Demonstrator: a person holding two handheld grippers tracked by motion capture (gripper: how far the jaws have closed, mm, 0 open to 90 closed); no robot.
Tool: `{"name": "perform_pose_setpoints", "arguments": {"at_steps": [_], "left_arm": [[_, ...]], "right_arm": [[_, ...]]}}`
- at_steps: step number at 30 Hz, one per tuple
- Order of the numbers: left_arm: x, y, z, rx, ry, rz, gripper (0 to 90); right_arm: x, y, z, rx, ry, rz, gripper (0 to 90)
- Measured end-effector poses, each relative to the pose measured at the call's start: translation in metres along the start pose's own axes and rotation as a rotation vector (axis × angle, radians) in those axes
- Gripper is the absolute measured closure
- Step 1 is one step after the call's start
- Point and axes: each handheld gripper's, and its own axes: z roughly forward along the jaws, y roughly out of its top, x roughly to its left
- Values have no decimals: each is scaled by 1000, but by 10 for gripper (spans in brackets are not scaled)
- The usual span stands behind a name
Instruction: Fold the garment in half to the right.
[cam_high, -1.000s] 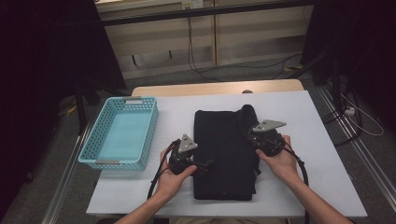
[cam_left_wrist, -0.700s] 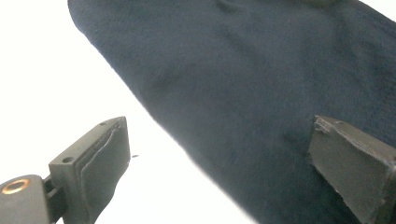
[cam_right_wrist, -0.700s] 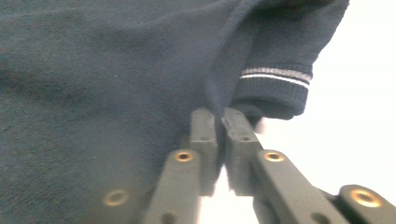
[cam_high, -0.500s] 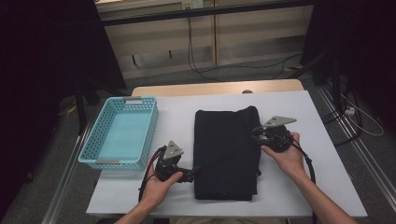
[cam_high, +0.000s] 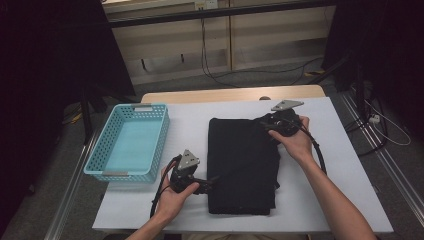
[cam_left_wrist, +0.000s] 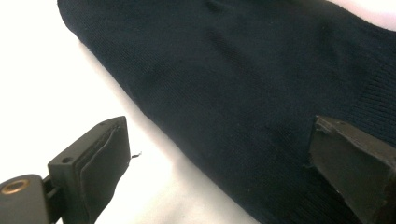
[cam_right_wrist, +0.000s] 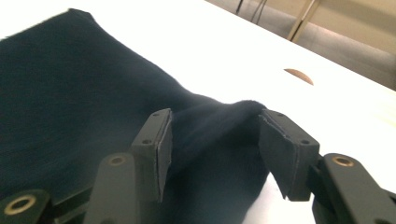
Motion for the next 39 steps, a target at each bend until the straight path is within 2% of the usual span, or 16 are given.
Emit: {"name": "perform_pose_setpoints", "arguments": {"at_steps": [2, 4, 6, 8, 9, 10, 13, 16, 18, 22, 24, 27, 28, 32, 35, 39], "left_arm": [[0, 0, 0, 1, -3, -1, 60], [0, 0, 0, -2, -7, -3, 60], [-1, 0, 0, 5, -14, -3, 60], [0, 0, 0, 7, -38, -20, 59], [0, 0, 0, 7, -38, -20, 59], [0, 0, 0, 4, -29, -14, 59], [2, 0, 0, 9, -25, -20, 60], [3, -1, 1, 8, -18, -36, 60], [4, 0, 1, 9, -14, -32, 60], [3, 0, 1, 6, -16, -29, 60], [2, 0, 1, 3, -19, -34, 60], [2, 0, 0, 8, -6, -7, 60], [2, 0, 0, 5, 2, 7, 59], [2, 0, 0, 8, -3, 4, 56], [4, 0, -1, -8, -11, 6, 53], [7, 0, -2, -21, -7, 4, 54]], "right_arm": [[-3, 2, 7, 9, -2, 2, 463], [-8, 4, 13, 17, -14, 5, 511], [-13, 5, 17, 42, -17, 8, 628], [-19, 5, 19, 48, -22, 21, 746], [-19, 5, 19, 48, -22, 21, 746], [-27, 2, 19, 46, -12, 61, 826], [-34, -3, 21, 49, -15, 115, 846], [-40, -6, 22, 45, -29, 129, 848], [-46, -8, 23, 38, -42, 145, 848], [-50, -16, 27, 65, -51, 152, 827], [-50, -19, 29, 74, -53, 151, 779], [-50, -21, 27, 63, -52, 164, 695], [-51, -22, 26, 61, -47, 171, 671], [-50, -19, 15, 25, -37, 177, 611], [-46, -19, 5, -1, -20, 170, 581], [-41, -26, -6, -20, 12, 172, 519]]}}
